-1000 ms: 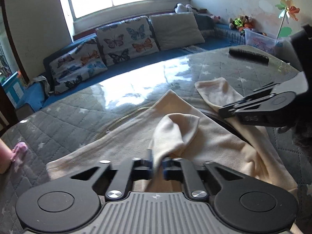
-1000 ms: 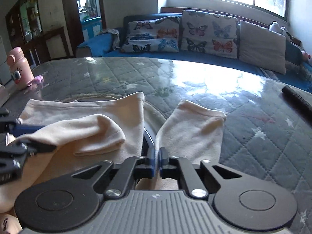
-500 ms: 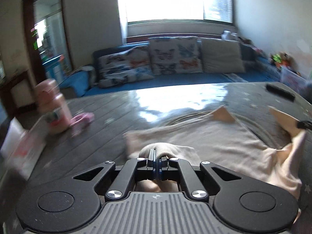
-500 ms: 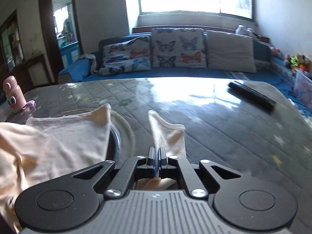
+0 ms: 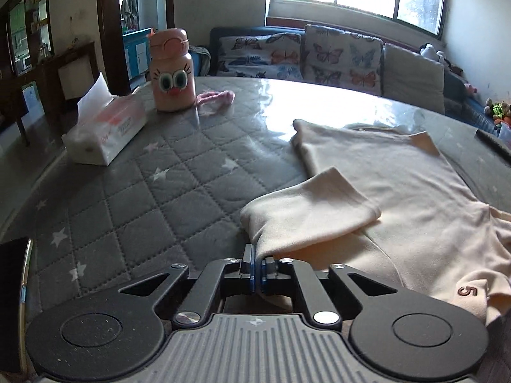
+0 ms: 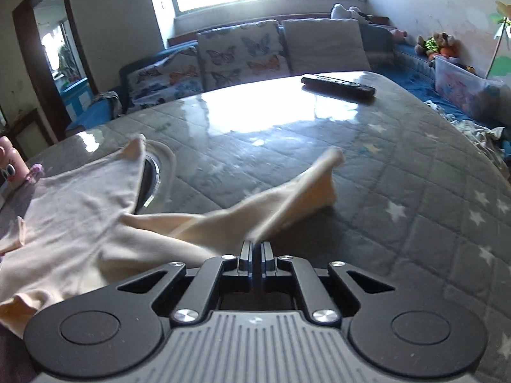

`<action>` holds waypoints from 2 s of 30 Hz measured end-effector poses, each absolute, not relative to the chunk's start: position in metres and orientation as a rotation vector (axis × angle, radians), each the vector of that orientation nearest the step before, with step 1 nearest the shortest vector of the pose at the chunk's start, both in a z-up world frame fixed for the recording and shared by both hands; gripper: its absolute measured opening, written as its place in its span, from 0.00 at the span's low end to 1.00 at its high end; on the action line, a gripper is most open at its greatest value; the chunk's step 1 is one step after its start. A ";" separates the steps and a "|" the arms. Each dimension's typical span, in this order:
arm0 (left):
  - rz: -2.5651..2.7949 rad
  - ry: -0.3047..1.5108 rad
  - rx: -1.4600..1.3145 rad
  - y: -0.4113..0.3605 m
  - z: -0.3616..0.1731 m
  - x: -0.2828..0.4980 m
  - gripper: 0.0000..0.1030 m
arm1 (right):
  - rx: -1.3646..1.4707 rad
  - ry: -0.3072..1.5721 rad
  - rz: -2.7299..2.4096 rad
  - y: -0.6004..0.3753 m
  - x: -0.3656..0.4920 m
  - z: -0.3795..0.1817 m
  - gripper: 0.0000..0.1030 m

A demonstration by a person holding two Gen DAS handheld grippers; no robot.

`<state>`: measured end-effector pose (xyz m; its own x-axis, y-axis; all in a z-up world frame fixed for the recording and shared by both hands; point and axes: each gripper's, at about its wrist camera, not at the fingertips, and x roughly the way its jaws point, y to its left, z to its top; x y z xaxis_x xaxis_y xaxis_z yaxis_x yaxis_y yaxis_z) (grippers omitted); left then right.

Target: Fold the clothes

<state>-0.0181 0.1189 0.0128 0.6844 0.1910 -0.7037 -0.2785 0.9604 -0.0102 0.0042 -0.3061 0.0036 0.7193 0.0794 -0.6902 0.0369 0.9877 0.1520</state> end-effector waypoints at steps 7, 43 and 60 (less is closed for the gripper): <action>0.265 0.736 -0.053 0.112 0.026 -0.021 0.33 | 0.188 0.744 -0.013 -0.321 0.013 0.011 0.21; -0.483 0.738 0.225 -0.088 0.008 0.016 0.43 | 0.009 0.757 -0.026 -0.335 0.106 -0.003 0.39; -0.657 0.713 0.302 -0.125 -0.004 0.022 0.04 | -0.006 0.737 -0.035 -0.338 0.086 -0.009 0.07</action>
